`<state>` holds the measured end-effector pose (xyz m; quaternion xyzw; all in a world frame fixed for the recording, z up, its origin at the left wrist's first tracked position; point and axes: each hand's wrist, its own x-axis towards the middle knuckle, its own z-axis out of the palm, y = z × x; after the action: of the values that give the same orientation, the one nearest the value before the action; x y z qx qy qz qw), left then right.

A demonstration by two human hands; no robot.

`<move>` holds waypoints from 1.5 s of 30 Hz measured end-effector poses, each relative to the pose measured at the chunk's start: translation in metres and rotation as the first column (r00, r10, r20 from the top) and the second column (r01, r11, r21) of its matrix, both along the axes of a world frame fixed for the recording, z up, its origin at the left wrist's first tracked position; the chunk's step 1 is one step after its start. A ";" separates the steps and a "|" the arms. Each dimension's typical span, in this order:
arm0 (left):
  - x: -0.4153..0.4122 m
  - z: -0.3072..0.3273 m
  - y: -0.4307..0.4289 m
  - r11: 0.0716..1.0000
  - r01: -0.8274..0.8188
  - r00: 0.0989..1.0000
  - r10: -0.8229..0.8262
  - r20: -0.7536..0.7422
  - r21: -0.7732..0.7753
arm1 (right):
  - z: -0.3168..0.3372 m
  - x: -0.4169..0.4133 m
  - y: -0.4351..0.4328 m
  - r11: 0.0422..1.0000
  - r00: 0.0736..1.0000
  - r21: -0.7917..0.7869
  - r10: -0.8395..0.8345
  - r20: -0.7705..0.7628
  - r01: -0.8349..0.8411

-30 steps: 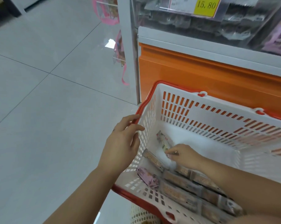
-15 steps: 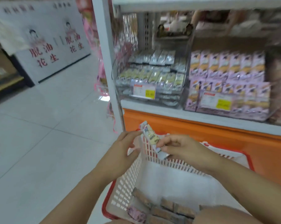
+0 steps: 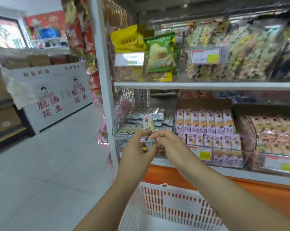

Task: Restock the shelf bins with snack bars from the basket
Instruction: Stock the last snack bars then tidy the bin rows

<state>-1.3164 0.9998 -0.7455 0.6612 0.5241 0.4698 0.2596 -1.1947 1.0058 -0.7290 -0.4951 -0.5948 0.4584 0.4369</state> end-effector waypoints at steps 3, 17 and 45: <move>0.002 0.006 0.020 0.997 -0.080 0.997 0.080 0.023 -0.003 | 0.000 -0.011 0.022 0.996 0.996 0.013 -0.087 0.023 0.086; 0.053 -0.012 0.168 0.988 -0.148 0.951 0.153 -0.270 0.038 | -0.057 0.074 0.132 0.920 0.859 0.374 -0.282 0.426 0.117; 0.078 -0.041 0.297 0.989 0.146 0.268 -0.024 -0.963 0.016 | -0.059 0.086 0.136 0.946 0.956 0.320 -0.135 0.261 0.047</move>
<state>-1.2387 1.2971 -0.7862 0.8496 0.5140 -0.0125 -0.1178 -1.1086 1.1421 -0.7885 -0.5070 -0.6914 0.2639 0.4419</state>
